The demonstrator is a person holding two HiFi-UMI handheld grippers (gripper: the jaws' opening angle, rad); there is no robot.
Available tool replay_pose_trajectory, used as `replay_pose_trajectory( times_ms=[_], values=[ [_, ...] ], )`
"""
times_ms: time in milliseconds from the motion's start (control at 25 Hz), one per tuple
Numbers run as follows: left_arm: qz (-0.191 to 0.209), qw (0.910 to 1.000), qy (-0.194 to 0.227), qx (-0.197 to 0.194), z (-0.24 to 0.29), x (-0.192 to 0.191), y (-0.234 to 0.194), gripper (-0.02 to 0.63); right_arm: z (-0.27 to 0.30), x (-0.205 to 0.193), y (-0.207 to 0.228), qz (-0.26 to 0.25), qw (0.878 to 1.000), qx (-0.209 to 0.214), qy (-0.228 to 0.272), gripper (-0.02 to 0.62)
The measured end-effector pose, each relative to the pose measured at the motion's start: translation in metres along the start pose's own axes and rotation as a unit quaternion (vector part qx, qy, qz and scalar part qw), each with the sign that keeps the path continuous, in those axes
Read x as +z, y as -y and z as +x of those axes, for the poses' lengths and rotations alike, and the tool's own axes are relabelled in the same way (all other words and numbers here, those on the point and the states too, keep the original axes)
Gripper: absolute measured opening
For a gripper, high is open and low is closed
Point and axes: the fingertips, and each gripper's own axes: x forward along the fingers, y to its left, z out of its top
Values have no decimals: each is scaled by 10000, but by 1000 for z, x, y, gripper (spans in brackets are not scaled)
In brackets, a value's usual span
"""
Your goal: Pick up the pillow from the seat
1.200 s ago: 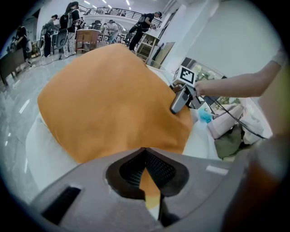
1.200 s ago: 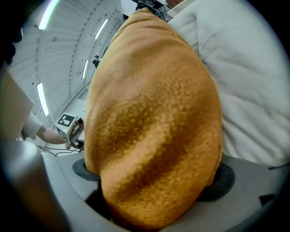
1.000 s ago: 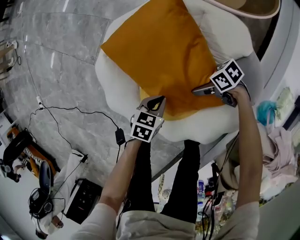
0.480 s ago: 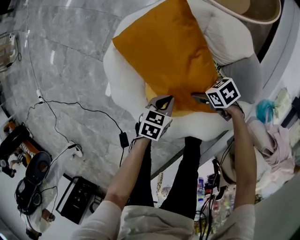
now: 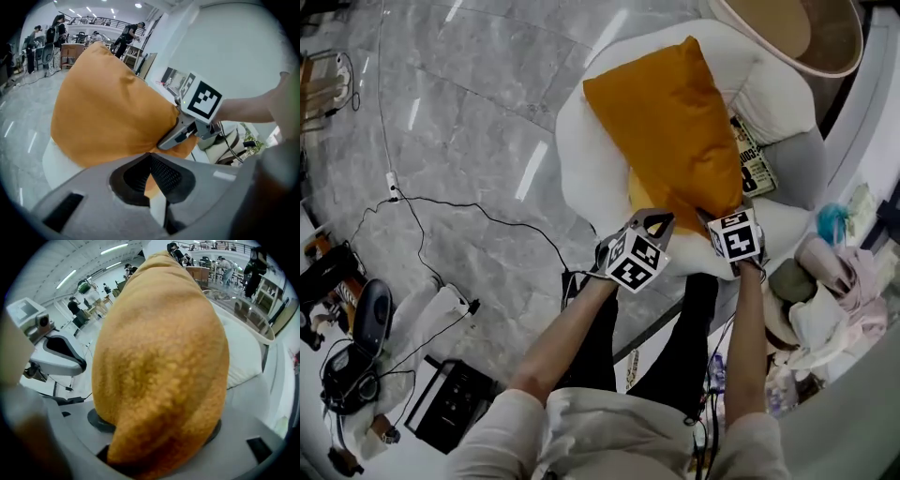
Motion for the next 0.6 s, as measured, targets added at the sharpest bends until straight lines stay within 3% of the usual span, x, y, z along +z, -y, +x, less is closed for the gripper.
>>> replay_pose_trajectory(
  times_ms=[160, 400, 600],
  values=[
    [78, 9999, -20, 111, -49, -12, -15, 9, -15, 6, -44, -63, 9983, -566, 147, 343],
    [-86, 9994, 76, 327, -100, -21, -40, 9, -34, 12, -71, 25, 9908, -1310, 341, 325],
    [-91, 9994, 94, 318, -132, -18, -42, 9, -56, 19, -89, 321, 9865, -1535, 462, 313]
  ],
)
